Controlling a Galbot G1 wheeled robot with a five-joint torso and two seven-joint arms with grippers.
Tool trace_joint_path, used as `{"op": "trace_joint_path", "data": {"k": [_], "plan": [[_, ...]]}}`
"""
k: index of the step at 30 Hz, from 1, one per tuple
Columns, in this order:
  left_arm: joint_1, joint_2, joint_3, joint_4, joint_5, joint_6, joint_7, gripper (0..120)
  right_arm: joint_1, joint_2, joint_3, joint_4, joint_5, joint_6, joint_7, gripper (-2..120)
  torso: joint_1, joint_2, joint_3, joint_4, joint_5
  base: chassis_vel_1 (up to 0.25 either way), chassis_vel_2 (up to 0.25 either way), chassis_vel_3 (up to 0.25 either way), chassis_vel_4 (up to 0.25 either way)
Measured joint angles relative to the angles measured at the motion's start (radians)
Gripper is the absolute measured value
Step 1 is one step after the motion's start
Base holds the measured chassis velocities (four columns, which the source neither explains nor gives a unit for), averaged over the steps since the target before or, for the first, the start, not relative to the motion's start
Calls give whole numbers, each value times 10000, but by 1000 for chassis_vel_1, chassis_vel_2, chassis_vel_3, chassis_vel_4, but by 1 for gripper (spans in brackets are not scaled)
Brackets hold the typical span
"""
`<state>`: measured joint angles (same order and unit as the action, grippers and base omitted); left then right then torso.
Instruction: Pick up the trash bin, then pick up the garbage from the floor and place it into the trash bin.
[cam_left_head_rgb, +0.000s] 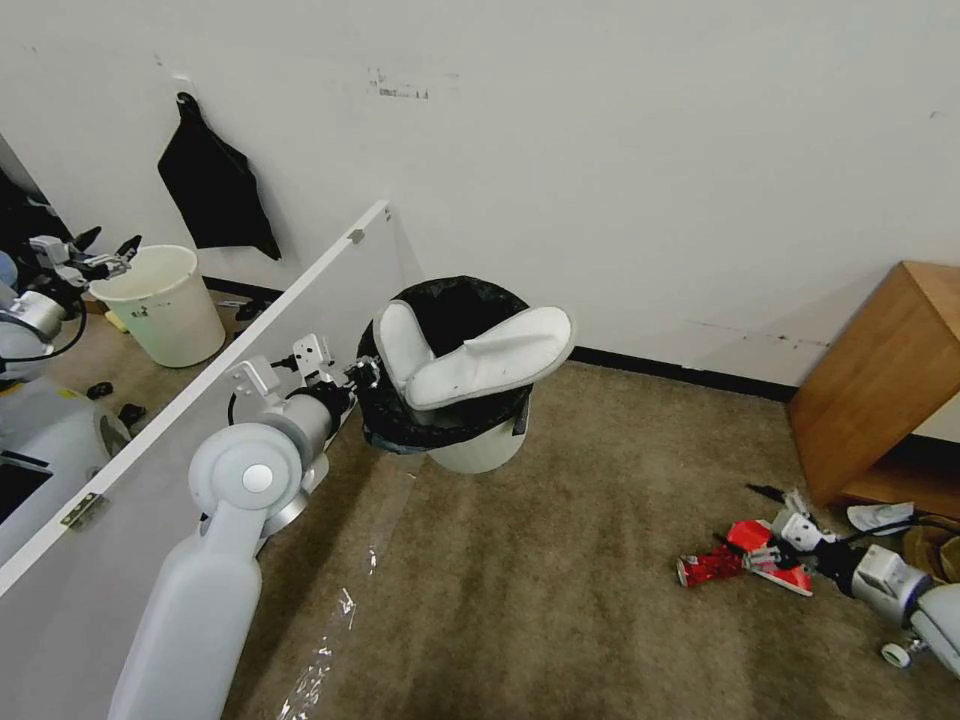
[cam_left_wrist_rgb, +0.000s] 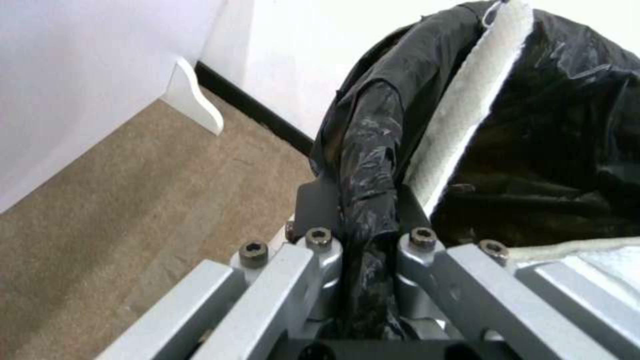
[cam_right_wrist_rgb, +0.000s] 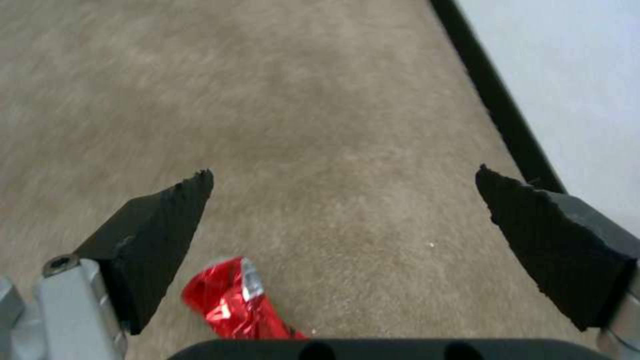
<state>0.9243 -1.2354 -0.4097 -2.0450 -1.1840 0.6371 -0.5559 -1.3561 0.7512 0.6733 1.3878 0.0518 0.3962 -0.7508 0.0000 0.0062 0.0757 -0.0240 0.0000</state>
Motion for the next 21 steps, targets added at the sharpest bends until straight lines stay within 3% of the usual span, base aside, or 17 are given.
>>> {"op": "trace_joint_path", "data": {"k": [4,21], "plan": [[12,5,17,-57,-15,1,-20,4,475,288,181,-397,-819,676,-874,100,0,0,0,4,1,0,0,0,0],[28,64,19,-127,-17,-2,-53,4,1392,877,144,-1203,-2561,1817,-2333,100,0,0,0,1,-1,0,0,0,0]]}}
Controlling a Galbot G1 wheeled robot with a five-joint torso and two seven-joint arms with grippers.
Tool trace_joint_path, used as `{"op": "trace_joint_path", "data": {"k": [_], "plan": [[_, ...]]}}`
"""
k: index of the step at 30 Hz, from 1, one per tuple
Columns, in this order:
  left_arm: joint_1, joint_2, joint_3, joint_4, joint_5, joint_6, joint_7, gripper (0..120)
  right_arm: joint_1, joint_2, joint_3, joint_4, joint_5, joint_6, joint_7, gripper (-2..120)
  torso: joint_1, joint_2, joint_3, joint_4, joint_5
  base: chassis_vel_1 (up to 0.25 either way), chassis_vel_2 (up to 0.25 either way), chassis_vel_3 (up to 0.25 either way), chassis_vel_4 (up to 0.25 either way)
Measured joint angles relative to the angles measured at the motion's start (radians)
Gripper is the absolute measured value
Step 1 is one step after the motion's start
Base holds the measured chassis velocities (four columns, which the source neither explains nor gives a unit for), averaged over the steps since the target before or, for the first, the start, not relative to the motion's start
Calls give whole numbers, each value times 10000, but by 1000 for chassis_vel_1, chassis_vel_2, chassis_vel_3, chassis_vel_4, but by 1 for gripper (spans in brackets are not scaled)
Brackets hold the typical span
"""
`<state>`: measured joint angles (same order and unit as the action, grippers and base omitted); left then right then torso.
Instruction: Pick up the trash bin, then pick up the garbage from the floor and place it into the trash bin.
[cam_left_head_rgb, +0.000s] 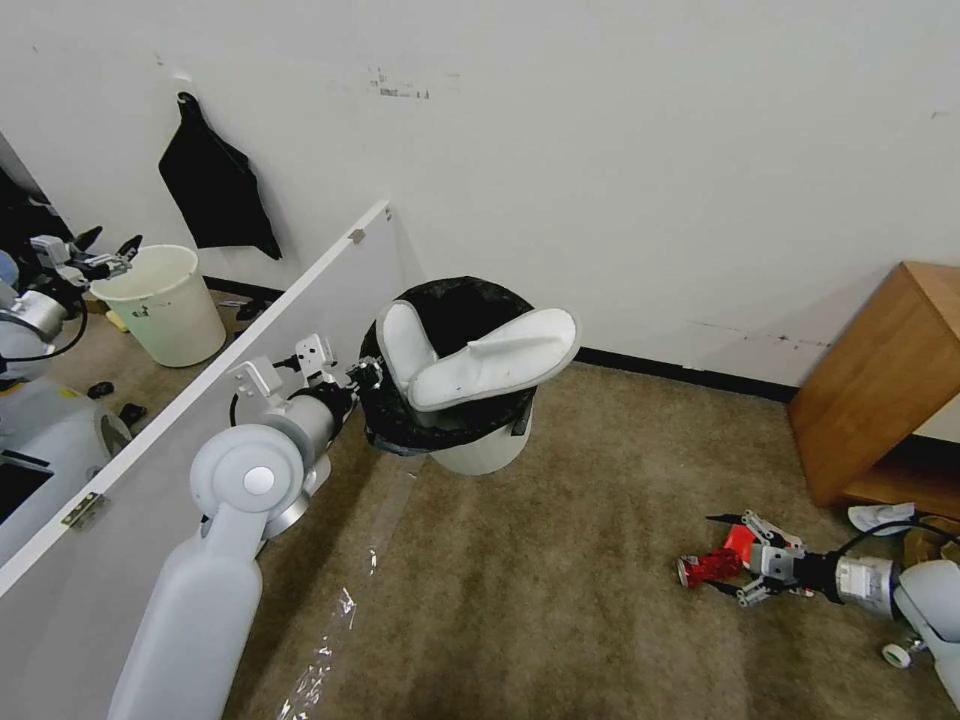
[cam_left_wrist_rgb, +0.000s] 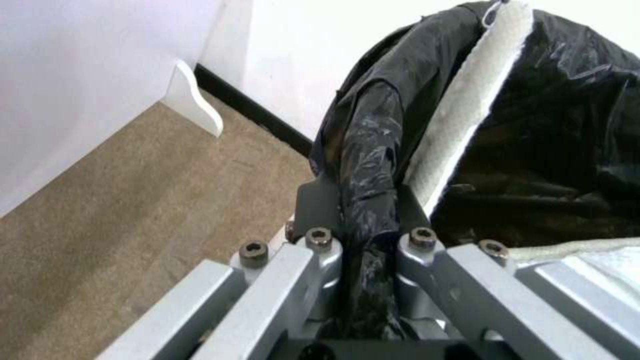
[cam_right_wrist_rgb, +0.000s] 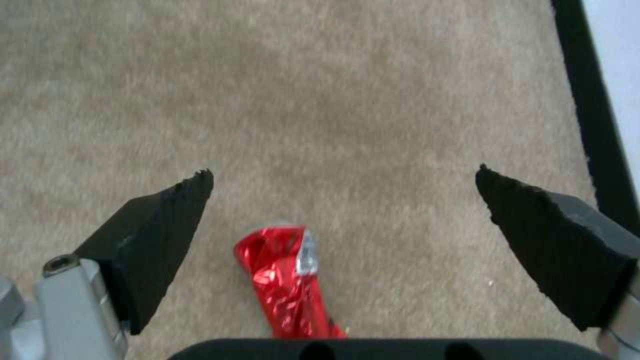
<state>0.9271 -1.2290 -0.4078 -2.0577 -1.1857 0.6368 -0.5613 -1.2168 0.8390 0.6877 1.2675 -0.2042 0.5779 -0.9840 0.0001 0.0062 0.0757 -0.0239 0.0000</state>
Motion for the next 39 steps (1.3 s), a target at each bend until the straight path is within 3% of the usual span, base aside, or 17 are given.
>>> {"op": "trace_joint_path", "data": {"k": [15,39], "plan": [[219,-3,-36,-104,75,-13,-23,4,852,621,33,-2127,-1028,846,294,100,0,0,1,0,0,0,0,0,0],[591,283,-218,-654,6,-17,-103,4,815,870,457,-2860,-1096,606,938,100,0,0,0,0,0,0,0,0,0]]}}
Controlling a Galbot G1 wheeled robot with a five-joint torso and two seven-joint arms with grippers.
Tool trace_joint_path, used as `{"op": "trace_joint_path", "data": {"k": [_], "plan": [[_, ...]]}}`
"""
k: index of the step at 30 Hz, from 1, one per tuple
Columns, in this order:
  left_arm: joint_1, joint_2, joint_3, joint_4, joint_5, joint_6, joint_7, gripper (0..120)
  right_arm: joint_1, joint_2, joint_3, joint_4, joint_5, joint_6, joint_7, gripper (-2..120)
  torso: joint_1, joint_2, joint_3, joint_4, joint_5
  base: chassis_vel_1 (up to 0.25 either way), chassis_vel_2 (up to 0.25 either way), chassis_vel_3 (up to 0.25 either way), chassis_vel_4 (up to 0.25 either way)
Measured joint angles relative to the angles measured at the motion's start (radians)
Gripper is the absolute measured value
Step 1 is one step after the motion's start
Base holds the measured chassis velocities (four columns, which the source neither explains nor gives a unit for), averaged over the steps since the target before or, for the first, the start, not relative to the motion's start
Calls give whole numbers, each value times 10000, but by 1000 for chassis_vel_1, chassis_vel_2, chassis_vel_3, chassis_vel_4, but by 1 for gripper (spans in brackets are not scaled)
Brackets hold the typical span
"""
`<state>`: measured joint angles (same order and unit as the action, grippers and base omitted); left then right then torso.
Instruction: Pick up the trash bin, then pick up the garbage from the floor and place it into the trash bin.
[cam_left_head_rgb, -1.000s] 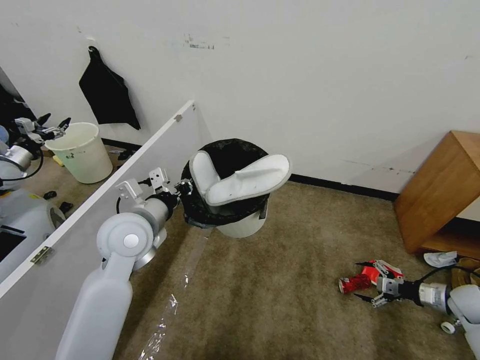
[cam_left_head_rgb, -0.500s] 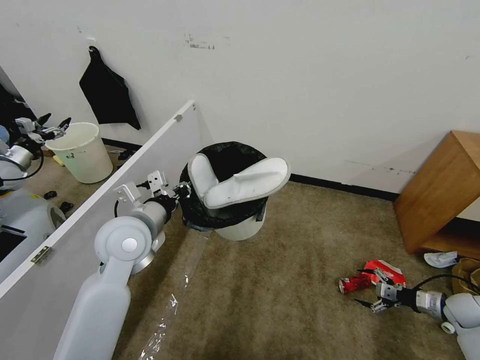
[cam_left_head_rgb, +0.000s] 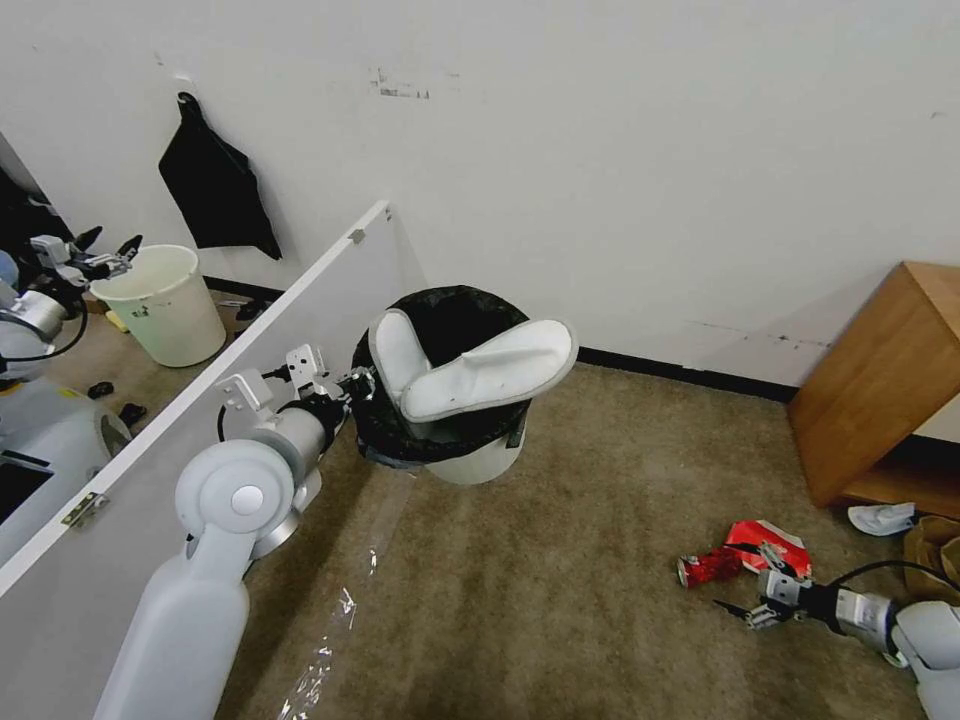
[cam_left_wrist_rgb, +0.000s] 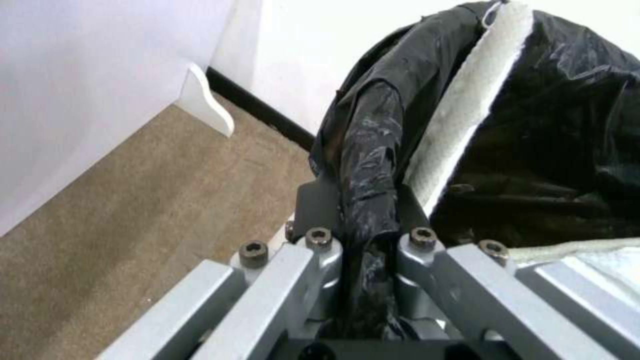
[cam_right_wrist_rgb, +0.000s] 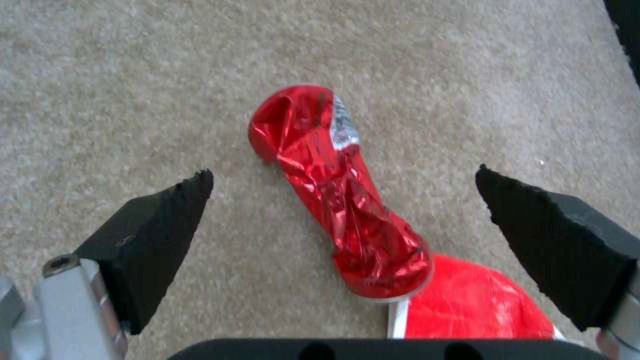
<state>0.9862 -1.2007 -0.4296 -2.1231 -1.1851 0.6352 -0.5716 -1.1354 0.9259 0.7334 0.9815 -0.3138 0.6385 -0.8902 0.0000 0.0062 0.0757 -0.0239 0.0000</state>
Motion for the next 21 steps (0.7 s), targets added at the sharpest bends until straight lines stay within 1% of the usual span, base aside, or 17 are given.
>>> {"op": "trace_joint_path", "data": {"k": [3,11,16,21], "plan": [[74,89,-57,-132,-100,-1,-52,4,-5,-10,157,-125,27,-13,26,100,0,0,-1,0,-1,0,0,0,0],[106,211,-266,-207,-281,-1,-64,4,203,40,223,-550,134,-39,66,100,0,0,0,0,0,0,0,0,0],[70,217,-288,-178,-306,0,-64,4,369,59,165,-730,187,-46,66,100,0,0,0,1,0,0,0,0,0],[6,138,-279,-32,-293,-1,-19,4,637,149,-55,-1085,255,-60,83,100,0,0,0,0,0,0,0,0,0]]}}
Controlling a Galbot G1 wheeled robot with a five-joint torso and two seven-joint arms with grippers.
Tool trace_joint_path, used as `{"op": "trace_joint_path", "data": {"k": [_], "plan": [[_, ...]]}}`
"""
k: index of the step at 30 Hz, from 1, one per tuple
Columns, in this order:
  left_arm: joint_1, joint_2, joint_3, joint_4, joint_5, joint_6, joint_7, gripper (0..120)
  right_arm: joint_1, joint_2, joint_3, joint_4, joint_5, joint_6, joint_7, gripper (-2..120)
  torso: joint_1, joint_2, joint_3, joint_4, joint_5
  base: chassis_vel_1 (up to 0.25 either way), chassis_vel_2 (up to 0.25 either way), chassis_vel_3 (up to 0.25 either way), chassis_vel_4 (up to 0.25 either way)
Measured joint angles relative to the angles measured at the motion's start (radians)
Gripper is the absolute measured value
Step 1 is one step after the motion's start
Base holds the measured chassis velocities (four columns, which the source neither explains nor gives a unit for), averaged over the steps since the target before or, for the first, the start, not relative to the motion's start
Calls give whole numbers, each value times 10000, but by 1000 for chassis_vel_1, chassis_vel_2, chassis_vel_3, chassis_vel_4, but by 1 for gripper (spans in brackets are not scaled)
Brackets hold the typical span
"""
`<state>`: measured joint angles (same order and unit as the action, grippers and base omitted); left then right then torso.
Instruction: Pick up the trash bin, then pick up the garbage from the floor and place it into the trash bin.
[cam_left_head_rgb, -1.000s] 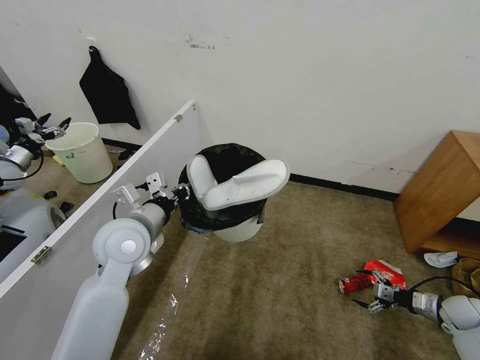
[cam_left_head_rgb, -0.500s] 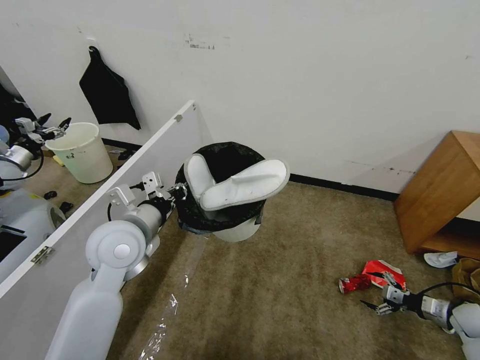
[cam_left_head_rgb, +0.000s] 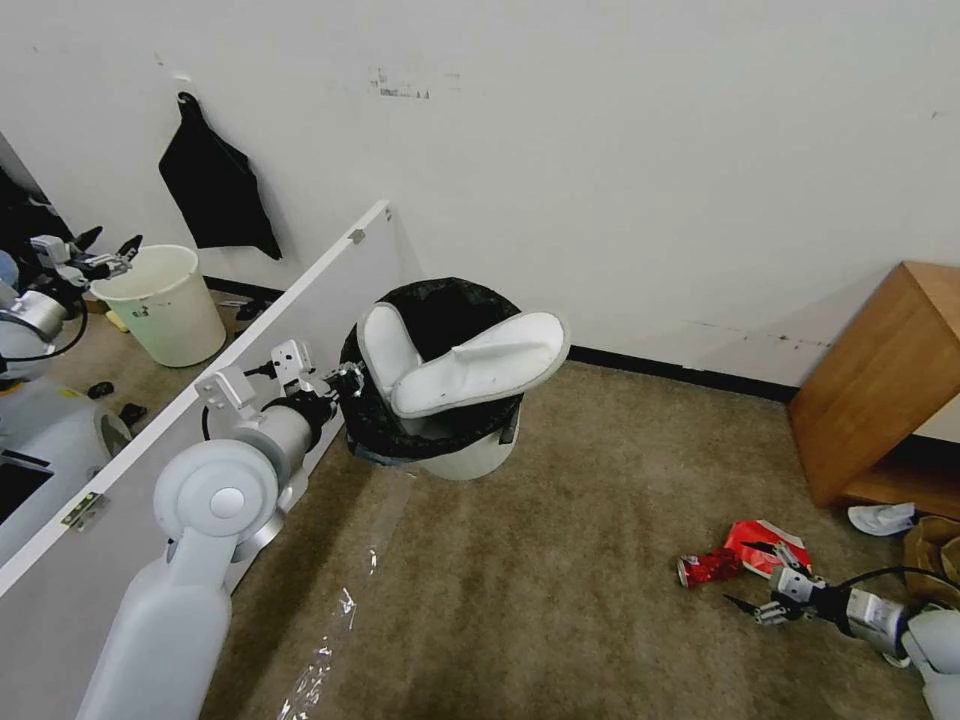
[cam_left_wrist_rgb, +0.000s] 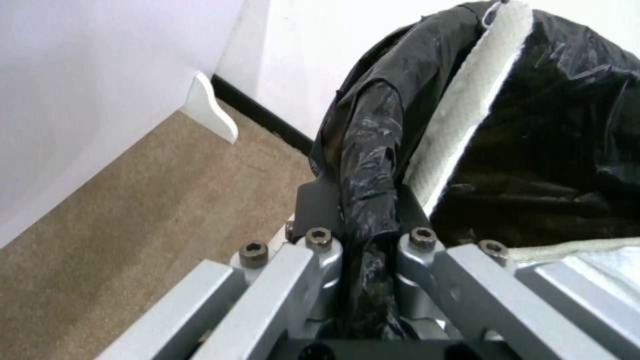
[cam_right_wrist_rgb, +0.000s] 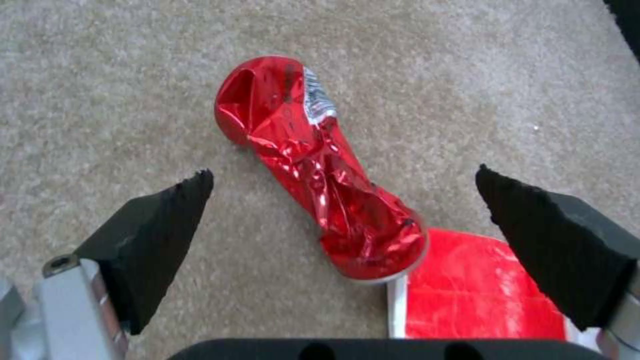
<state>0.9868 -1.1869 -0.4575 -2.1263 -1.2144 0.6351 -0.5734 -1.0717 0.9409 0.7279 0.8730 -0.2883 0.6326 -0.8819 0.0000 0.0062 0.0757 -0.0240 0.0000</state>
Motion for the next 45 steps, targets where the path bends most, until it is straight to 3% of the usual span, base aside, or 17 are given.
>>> {"op": "trace_joint_path", "data": {"k": [13,45], "plan": [[-50,-52,-19,135,32,0,65,4,493,179,-483,-636,158,-7,28,100,0,0,0,1,1,0,0,0,0],[382,94,-318,-358,-21,1,98,4,1098,581,-639,-1901,663,14,181,100,0,0,0,1,0,0,0,0,0]]}}
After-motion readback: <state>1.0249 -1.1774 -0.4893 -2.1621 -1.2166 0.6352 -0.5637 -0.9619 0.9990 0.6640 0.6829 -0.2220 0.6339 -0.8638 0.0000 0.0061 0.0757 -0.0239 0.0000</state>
